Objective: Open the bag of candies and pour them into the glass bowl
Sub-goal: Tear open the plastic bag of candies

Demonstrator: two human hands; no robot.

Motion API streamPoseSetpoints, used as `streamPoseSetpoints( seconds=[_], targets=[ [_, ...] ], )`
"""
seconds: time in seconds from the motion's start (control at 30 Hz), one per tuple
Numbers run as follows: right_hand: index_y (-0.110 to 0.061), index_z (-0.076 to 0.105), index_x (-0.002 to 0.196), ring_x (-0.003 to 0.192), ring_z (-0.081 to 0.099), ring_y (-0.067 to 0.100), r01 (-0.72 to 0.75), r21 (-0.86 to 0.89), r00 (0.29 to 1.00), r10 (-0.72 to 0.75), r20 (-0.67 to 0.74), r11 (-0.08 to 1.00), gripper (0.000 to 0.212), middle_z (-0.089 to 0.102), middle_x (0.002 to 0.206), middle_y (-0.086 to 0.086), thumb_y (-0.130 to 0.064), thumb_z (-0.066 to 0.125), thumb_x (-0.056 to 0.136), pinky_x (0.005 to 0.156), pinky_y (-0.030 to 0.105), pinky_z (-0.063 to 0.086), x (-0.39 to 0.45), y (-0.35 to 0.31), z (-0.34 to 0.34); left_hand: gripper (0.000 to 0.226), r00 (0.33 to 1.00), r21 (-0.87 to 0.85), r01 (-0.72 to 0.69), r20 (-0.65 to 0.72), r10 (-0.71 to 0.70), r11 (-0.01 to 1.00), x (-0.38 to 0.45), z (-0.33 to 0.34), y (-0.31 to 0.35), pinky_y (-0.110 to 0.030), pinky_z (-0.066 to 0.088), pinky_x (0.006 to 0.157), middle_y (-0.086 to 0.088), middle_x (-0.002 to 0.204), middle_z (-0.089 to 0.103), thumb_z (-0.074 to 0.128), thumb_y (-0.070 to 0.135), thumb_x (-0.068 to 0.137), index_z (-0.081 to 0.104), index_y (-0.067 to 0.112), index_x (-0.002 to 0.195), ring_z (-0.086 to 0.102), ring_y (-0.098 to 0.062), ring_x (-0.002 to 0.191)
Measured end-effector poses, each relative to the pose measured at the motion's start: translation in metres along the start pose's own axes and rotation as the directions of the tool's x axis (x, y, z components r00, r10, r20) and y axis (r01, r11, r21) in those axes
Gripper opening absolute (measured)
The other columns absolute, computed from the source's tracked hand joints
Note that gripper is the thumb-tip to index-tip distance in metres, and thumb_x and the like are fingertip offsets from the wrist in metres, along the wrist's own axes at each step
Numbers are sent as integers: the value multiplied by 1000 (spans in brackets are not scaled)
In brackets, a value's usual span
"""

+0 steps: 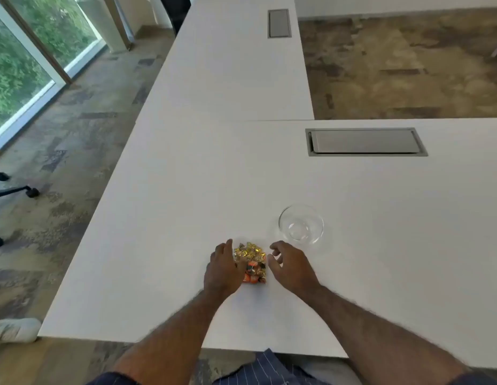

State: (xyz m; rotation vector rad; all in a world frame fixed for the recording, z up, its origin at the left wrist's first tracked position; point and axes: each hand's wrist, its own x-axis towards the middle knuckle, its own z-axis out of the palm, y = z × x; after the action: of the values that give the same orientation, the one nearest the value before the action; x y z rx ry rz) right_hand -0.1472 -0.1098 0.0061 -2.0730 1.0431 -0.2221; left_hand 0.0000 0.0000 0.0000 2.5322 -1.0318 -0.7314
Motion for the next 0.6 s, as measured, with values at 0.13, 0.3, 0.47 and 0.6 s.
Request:
streamPoseSetpoints(
  seconds=[0.13,0.3,0.47,0.6],
  targets=[
    [-13,59,126,85,63,11,-313,220,949,294,116,924,43,69,112,2,-34,67,88,67,14,43,5,6,7,71,990,-162,135,70,-125,977,1,9,2,-43,36,109,-15,150,40,55,38,93,25,10,151,38,-32,137],
    [-14,53,134,104,62,13,-417,319,906,360,224,851,50,65,123,2,-31,66,89,86,24,45,8,12,17,67,991,-230,129,55,-119,965,4,17,-8,-42,39,109,-15,143,48,62,28,90,35,8,147,43,-31,133],
    [-12,47,139,116,61,21,-528,482,849,420,322,699,58,65,124,4,-29,68,88,102,40,49,16,13,22,61,971,-419,230,41,-234,878,2,21,-8,-31,48,90,-3,119,62,62,19,89,39,11,146,57,-17,108],
    [-16,51,132,104,64,24,-566,505,825,438,357,652,51,65,116,10,-33,69,88,98,43,52,15,11,28,53,948,-568,295,73,-310,768,-2,21,-4,-19,48,69,8,93,63,62,25,92,47,15,141,61,-6,82]
  ],
)
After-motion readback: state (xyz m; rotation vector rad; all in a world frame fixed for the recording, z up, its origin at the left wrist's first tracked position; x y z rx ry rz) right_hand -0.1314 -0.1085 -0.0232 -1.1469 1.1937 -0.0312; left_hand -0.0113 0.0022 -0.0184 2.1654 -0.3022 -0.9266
